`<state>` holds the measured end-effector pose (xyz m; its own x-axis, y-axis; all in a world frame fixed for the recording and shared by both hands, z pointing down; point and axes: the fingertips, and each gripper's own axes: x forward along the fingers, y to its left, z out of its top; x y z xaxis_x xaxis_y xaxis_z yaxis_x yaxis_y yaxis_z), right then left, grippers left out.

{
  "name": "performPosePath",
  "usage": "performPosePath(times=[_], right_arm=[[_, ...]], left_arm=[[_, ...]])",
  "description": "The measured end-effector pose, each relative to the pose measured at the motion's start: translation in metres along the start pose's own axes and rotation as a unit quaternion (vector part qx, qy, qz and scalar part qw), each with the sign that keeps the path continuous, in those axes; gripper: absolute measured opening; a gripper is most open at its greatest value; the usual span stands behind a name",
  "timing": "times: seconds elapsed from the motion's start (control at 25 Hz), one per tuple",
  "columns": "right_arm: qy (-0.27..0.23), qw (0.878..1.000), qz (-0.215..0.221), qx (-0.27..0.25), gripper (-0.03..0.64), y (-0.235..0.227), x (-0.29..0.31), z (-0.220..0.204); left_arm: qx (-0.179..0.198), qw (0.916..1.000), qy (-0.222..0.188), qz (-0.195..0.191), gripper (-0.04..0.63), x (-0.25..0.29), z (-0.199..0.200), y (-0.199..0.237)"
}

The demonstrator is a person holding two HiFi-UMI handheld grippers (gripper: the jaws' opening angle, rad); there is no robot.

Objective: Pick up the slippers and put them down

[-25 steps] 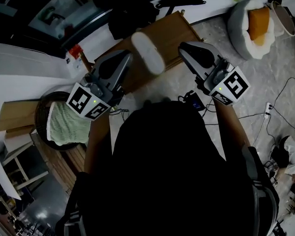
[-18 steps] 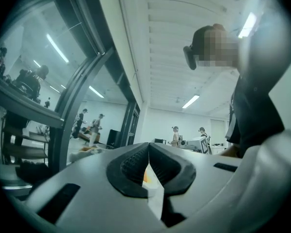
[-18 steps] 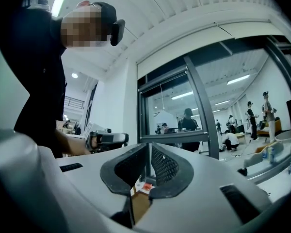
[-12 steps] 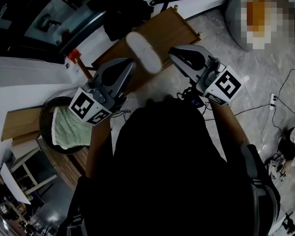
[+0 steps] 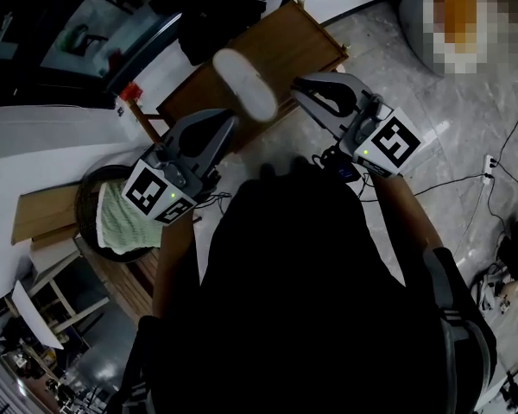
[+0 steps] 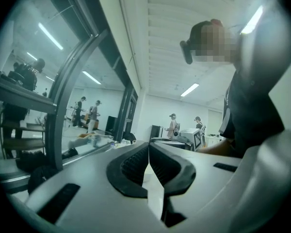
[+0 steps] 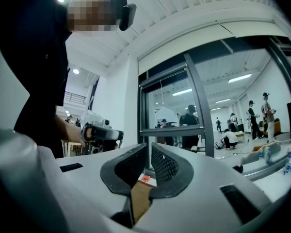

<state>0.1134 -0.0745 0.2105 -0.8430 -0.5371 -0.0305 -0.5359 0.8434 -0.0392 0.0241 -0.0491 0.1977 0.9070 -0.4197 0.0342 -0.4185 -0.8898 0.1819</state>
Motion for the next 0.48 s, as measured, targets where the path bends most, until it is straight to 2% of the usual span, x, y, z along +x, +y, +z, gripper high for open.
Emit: performPosePath(times=[0.32,0.48], right_arm=[[-0.007,0.999,0.007,0.039,0.043,-0.012,-0.019,-0.020],[-0.034,0.999,-0.024,0.035,0.043,-0.022,-0.033,-0.018]], left_arm=[[-0.029,0.9989,0.026,0.026,0.012,0.011,-0.032,-0.019],[-0.037,0.9984,0.031,0.030,0.012,0.016,-0.043,-0.026]])
